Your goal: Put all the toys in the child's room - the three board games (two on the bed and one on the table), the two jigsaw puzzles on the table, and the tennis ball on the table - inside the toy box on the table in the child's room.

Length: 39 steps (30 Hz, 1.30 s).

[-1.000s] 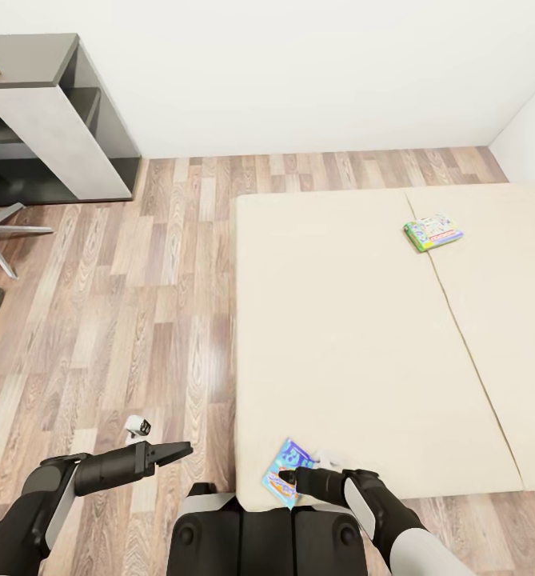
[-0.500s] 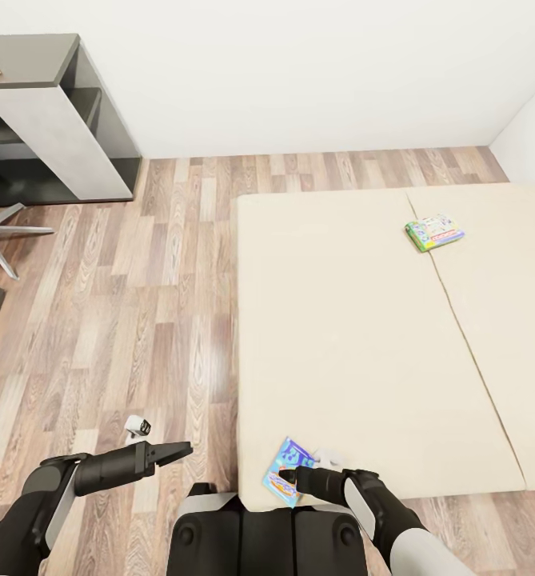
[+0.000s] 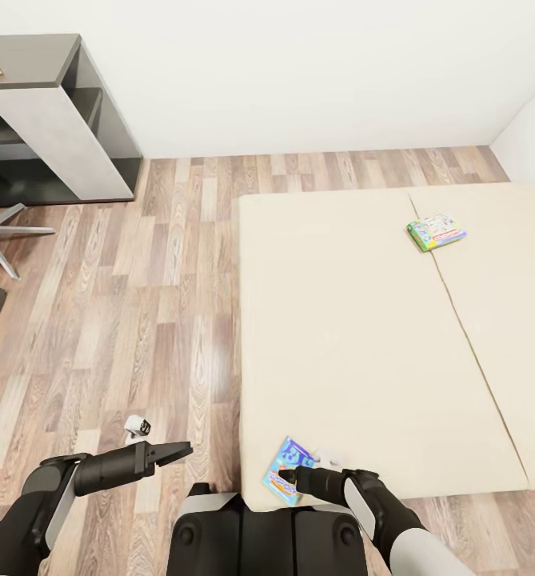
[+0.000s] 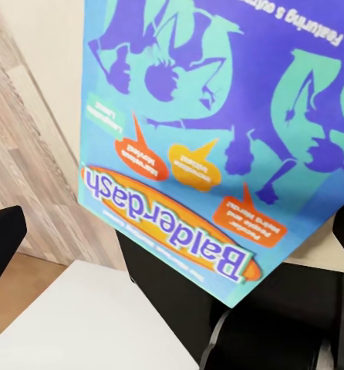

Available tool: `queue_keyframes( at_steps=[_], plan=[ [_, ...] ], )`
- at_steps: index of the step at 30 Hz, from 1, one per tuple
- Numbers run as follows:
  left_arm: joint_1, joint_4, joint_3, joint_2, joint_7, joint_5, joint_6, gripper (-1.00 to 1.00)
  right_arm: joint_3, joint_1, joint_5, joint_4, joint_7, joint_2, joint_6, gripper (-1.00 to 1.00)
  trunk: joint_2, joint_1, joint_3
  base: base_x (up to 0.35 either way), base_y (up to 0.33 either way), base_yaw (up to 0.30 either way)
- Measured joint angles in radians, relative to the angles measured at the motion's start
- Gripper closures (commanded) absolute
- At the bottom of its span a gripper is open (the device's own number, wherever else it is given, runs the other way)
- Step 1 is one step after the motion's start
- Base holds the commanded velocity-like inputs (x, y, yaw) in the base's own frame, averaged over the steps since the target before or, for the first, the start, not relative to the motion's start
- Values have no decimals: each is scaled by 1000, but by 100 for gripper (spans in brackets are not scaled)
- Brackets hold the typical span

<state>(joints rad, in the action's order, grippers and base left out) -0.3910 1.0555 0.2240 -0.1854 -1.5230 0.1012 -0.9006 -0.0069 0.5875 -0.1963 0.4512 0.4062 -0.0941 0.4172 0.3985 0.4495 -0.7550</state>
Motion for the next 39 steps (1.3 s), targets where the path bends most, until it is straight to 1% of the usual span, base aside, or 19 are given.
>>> queue_keyframes(
  at_steps=[12,39],
  plan=[
    [0,0,0,0,0,0,0,-100,0,0,0,0,0,-1,0,-100,0,0,0,0,45,0],
    [0,0,0,0,0,0,0,-100,0,0,1,1,0,-1,4,-100,0,0,0,0,1,0]
  ],
)
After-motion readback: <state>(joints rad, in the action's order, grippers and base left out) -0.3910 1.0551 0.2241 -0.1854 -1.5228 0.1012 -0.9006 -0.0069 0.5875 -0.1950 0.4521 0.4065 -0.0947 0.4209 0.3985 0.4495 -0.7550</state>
